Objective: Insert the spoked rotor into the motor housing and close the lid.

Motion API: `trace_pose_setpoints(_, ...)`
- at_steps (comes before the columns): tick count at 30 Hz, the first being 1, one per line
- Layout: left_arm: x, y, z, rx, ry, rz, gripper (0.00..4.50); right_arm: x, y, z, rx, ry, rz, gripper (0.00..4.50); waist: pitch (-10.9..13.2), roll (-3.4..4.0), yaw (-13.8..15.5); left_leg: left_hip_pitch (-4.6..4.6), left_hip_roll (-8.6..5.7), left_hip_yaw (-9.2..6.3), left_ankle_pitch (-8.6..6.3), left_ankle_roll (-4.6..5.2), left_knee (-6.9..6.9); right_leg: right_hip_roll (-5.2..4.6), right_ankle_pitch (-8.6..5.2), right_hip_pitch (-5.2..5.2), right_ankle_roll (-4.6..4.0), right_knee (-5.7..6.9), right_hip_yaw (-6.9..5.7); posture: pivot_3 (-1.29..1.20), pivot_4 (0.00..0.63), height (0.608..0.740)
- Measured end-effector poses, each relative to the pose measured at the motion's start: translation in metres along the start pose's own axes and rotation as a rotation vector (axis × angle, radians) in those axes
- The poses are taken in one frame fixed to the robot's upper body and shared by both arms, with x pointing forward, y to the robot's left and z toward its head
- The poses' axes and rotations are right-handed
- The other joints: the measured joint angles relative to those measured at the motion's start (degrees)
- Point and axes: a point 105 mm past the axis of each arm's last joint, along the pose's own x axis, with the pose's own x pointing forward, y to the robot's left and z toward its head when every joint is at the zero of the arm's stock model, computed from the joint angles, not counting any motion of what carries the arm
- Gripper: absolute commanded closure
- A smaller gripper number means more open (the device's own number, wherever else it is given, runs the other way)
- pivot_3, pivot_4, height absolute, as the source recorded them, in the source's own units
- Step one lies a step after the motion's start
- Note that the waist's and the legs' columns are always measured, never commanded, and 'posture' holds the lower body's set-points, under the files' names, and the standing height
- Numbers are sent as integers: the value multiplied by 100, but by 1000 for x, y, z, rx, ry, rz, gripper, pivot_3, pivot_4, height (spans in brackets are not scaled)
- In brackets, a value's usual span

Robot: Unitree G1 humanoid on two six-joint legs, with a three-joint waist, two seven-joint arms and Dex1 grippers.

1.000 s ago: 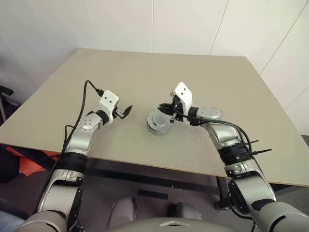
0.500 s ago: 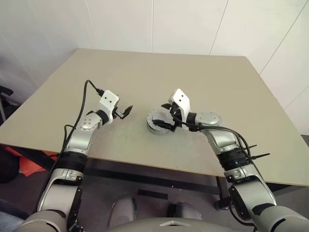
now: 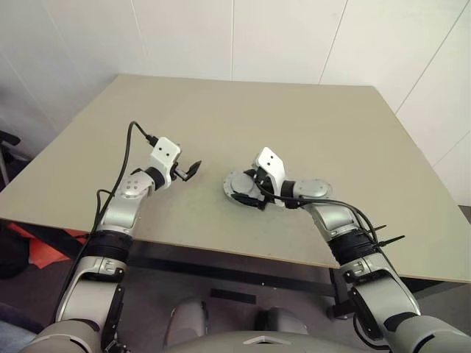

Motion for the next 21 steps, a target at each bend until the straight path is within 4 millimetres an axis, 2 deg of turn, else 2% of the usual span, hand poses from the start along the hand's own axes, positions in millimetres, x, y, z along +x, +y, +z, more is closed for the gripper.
trace_pose_setpoints(3,0,0,0,1,0,0,0,3,-3,0,11,-2,-13,629,0,0,-4,11,0,0,0,0,-1,0,-3,8,5,0,0,0,0,740)
trace_pose_setpoints(5,0,0,0,1,1,0,0,4,-5,1,16,-2,-23,1294,0,0,-4,12,0,0,1,-1,-1,0,-4,9,7,0,0,0,0,740)
trace_pose_setpoints(6,0,1,0,2,1,0,0,5,-5,1,20,-4,-26,1376,0,0,-5,12,0,0,1,-2,-1,0,-4,10,7,0,0,0,0,740)
trace_pose_setpoints(17,-1,2,-1,6,4,3,0,3,-5,3,61,-13,-10,1376,0,0,-4,10,0,0,1,-2,-5,0,-4,8,6,-1,0,0,0,740)
trace_pose_setpoints(21,-1,2,-1,7,5,3,0,3,-5,5,95,-22,-6,1376,0,0,-3,4,-1,1,1,-2,-15,0,10,0,-18,-7,0,0,0,740)
